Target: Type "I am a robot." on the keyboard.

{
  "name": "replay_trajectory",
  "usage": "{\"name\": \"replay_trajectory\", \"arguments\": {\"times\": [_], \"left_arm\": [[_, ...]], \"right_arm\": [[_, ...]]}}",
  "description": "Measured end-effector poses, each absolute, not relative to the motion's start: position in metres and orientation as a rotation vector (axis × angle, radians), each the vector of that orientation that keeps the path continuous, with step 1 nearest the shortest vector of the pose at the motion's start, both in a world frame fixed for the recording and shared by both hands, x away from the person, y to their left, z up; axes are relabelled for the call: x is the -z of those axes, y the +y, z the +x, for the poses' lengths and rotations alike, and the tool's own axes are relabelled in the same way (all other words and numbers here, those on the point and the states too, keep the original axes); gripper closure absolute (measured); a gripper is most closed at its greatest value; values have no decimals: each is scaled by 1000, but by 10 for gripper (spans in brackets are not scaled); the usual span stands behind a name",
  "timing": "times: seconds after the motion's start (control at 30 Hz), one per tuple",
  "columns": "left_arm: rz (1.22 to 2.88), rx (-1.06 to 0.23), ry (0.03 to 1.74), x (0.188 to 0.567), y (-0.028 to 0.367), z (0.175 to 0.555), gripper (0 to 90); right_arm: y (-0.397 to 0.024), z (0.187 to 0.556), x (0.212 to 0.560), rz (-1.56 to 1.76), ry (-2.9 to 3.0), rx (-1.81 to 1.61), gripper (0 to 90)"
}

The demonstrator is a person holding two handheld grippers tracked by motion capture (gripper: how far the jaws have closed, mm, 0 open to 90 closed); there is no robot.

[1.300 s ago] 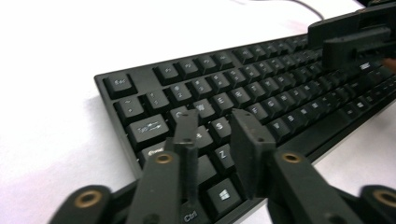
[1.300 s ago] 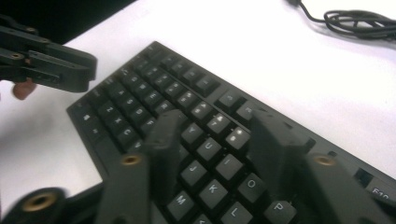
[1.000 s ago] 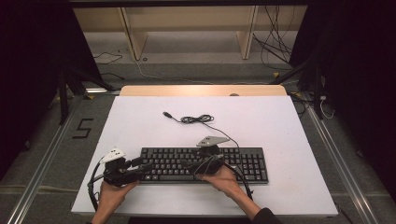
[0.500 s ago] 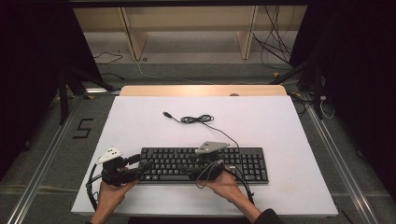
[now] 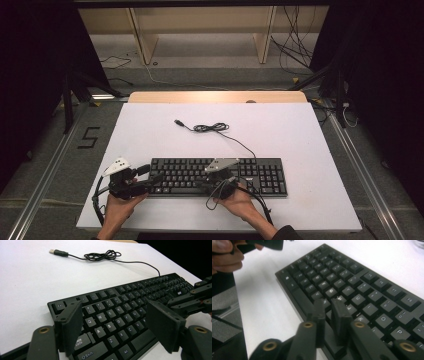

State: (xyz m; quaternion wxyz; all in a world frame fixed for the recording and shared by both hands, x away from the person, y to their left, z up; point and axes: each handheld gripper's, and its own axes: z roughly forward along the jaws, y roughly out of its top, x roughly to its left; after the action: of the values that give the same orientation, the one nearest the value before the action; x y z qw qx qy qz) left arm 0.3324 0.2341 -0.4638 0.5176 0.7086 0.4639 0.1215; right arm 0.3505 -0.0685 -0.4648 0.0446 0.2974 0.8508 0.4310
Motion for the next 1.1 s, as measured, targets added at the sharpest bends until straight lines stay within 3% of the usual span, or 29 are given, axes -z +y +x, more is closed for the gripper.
{"name": "replay_trajectory", "arguments": {"times": [0.2, 1.1], "left_arm": [[1702, -295, 1109, 464, 234, 333, 299], [1710, -296, 1105, 465, 233, 333, 301]], "right_arm": [[-66, 350, 469, 909, 2617, -1279, 900], [-61, 349, 483, 910, 2646, -1199, 900]]}}
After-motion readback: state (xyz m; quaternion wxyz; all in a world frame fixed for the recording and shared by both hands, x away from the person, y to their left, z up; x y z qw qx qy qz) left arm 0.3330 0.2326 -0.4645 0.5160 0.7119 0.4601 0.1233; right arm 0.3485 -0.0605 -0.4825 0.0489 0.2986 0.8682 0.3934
